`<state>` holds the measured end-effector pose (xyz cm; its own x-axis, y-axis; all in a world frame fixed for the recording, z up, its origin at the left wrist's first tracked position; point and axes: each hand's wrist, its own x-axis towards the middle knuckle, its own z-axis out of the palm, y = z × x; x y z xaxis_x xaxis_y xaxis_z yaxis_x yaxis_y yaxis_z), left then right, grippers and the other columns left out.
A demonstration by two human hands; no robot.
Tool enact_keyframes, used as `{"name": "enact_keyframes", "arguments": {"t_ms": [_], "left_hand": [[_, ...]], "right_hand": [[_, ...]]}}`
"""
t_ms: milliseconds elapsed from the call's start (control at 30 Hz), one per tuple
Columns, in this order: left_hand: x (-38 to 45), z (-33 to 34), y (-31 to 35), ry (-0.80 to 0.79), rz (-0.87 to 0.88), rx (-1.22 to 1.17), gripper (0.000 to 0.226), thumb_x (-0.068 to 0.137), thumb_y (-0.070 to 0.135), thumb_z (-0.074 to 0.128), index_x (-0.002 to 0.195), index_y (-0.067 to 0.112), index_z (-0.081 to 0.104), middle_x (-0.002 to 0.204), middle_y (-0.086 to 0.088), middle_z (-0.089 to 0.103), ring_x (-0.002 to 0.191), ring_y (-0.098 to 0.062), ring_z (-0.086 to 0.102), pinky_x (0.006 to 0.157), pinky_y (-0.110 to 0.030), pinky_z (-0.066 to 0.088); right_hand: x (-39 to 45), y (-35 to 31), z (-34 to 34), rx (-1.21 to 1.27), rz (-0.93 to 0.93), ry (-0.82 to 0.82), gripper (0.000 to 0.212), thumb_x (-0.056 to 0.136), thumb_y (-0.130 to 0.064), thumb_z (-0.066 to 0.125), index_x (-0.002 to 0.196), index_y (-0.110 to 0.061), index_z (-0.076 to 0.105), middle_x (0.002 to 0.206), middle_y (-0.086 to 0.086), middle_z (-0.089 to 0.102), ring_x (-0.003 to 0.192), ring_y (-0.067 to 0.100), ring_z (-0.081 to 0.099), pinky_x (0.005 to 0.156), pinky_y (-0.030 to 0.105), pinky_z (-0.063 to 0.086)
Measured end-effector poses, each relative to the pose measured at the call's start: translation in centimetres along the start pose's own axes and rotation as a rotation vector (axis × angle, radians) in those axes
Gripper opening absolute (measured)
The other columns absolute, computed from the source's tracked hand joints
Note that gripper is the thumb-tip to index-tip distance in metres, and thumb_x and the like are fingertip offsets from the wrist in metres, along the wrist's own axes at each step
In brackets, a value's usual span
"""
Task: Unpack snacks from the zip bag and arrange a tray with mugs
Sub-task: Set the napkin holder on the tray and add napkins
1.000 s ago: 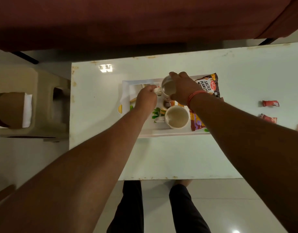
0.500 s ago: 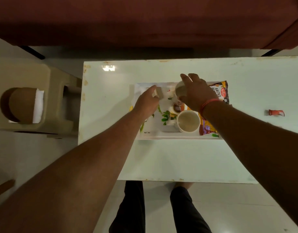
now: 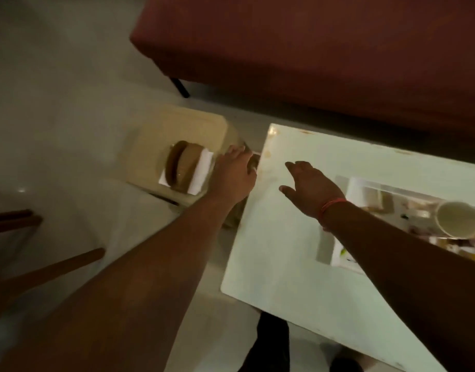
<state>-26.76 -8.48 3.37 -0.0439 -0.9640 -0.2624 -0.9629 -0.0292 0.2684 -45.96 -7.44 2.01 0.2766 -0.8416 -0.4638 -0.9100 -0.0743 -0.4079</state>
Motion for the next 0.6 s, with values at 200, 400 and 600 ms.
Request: {"name": "enact_keyframes", "arguments": {"t_ms": [200, 400, 600], "left_hand": [[0.4, -4.1, -13.5, 0.235, -0.135, 0.012, 0.045, 0.096, 0.029, 0.044, 0.138, 0.016, 0.049, 0.153, -0.007, 0.042, 0.146, -0.026, 0.027, 0.118, -0.047, 0.018], [0.0, -5.2, -18.4, 0.095, -0.518, -0.683, 0.043, 0.103, 0.037, 0.036, 0.138, 0.018, 0.051, 0.14, -0.004, 0.055, 0.129, -0.023, 0.05, 0.104, -0.031, 0.036], [0.5, -4.3, -20.3, -0.048, -0.592, -0.984, 0.049, 0.099, 0.051, 0.035, 0.137, 0.026, 0.053, 0.142, -0.001, 0.053, 0.129, -0.02, 0.05, 0.111, -0.045, 0.038]], "right_hand": [[6.1, -13.0, 3.0, 0.126, -0.105, -0.077, 0.065, 0.093, -0.036, 0.058, 0.151, -0.018, 0.033, 0.151, 0.015, 0.039, 0.129, 0.037, 0.05, 0.105, 0.045, 0.044], [10.0, -20.9, 6.2, 0.306, 0.072, -0.066, 0.049, 0.101, -0.022, 0.045, 0.147, -0.008, 0.036, 0.14, 0.021, 0.048, 0.125, 0.036, 0.05, 0.096, 0.026, 0.046], [11.8, -24.2, 7.7, 0.682, 0.331, -0.078, 0.043, 0.104, -0.019, 0.037, 0.146, -0.009, 0.039, 0.141, 0.015, 0.052, 0.124, 0.031, 0.053, 0.085, 0.025, 0.042]]}}
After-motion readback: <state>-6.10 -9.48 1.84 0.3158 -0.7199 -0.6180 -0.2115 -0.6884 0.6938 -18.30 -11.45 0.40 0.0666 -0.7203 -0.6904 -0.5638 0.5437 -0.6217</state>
